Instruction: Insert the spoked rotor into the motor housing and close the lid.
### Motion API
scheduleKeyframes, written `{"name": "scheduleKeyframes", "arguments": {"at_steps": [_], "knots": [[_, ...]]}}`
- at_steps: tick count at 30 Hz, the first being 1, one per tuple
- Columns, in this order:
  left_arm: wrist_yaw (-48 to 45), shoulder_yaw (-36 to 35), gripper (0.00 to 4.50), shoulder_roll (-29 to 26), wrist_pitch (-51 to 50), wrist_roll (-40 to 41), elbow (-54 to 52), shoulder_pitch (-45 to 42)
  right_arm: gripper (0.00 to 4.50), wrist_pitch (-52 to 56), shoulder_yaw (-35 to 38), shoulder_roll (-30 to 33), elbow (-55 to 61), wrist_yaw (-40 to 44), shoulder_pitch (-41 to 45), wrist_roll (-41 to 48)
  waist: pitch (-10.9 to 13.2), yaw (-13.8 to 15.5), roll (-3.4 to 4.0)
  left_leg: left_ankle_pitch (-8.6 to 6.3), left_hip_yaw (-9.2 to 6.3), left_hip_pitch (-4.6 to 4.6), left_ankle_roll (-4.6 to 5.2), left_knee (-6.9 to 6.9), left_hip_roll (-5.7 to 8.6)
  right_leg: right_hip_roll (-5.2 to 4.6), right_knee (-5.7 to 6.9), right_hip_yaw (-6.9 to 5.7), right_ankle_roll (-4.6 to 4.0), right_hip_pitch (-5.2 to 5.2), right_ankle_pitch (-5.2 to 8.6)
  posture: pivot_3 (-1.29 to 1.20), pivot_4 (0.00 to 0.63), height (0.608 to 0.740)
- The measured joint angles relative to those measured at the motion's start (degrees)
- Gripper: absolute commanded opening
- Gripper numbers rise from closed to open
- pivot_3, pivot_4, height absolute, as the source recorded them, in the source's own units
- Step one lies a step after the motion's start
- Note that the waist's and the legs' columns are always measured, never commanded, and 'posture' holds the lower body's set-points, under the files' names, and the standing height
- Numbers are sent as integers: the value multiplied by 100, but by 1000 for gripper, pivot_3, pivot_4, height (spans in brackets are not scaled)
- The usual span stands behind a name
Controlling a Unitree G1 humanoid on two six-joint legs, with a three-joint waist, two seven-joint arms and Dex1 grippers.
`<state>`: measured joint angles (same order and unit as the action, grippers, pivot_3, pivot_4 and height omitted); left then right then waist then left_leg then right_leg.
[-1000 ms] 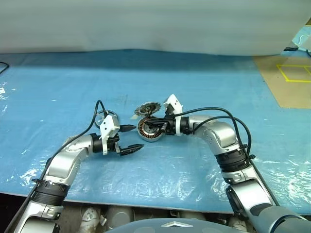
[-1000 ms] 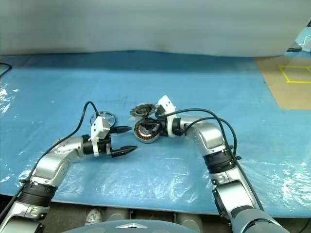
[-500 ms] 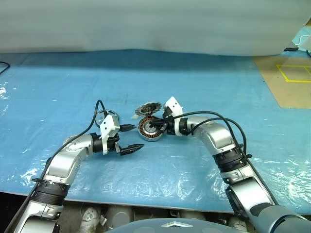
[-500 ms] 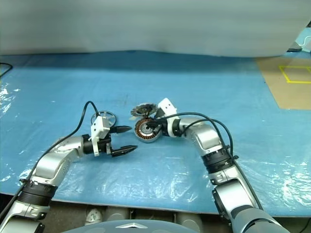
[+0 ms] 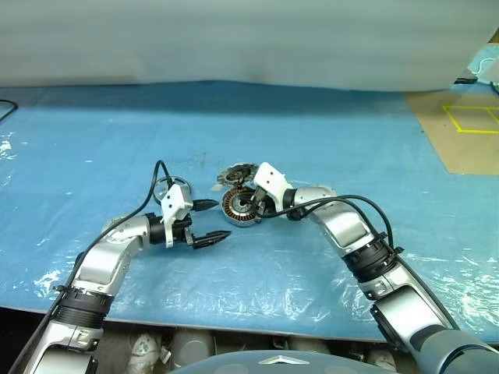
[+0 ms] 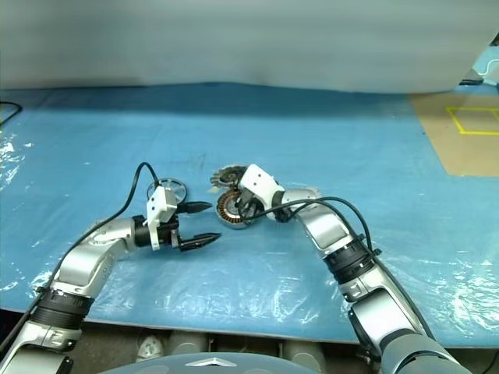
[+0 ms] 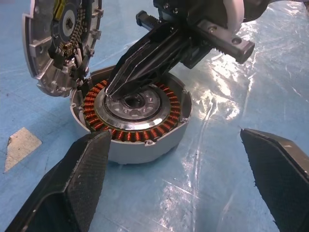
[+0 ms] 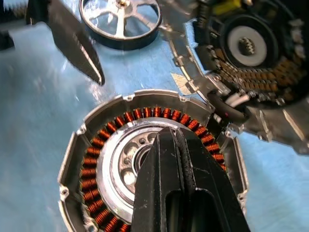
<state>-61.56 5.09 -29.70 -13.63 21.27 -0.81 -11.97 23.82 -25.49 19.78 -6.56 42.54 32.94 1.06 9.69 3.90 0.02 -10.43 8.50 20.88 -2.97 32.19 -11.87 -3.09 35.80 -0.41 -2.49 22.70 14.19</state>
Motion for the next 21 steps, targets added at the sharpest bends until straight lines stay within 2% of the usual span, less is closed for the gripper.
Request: {"name": "scheduleKeyframes", "arguments": {"at_steps": [4,5,9,11,16,18,21], "knots": [[-55,7,4500,10,54,-6,75,-60,28,-112,-40,0,-164,-10,-16,-139,-7,1,-3,-2,4,-84,2,-5,3,-6,-4,10,4,-72,4,0,150,740],[-72,7,4500,9,76,-7,86,-62,28,-95,-35,0,-174,-3,-21,-142,-8,2,-5,-6,5,-96,8,-7,3,-9,-5,15,43,-79,27,0,150,740],[-78,6,4500,9,121,-11,169,-63,28,-128,-35,48,-175,60,-30,-239,-28,3,-7,-5,5,-96,7,-8,2,-11,-4,26,44,-78,27,0,150,740],[-78,6,4500,8,122,-11,184,-63,28,-107,66,23,-132,123,-96,-173,-36,14,-12,-5,5,-89,7,-9,2,-11,-7,25,9,-74,7,0,150,740],[-74,16,4500,11,117,-10,180,-92,28,1047,987,-453,46,389,-291,976,-36,-32,-12,-1,8,-19,3,-12,2,2,-7,25,2,-3,3,0,150,740],[-72,18,4500,12,112,-10,171,-111,28,1273,1168,-511,36,389,-275,1164,-35,-36,-10,0,7,31,2,-10,0,6,-1,19,1,46,1,0,150,740],[-71,18,4500,12,102,-10,171,-111,28,1542,1421,-563,32,374,-173,1380,-34,-36,-10,1,6,44,1,-13,1,5,-4,12,21,53,-11,0,150,740]]}}
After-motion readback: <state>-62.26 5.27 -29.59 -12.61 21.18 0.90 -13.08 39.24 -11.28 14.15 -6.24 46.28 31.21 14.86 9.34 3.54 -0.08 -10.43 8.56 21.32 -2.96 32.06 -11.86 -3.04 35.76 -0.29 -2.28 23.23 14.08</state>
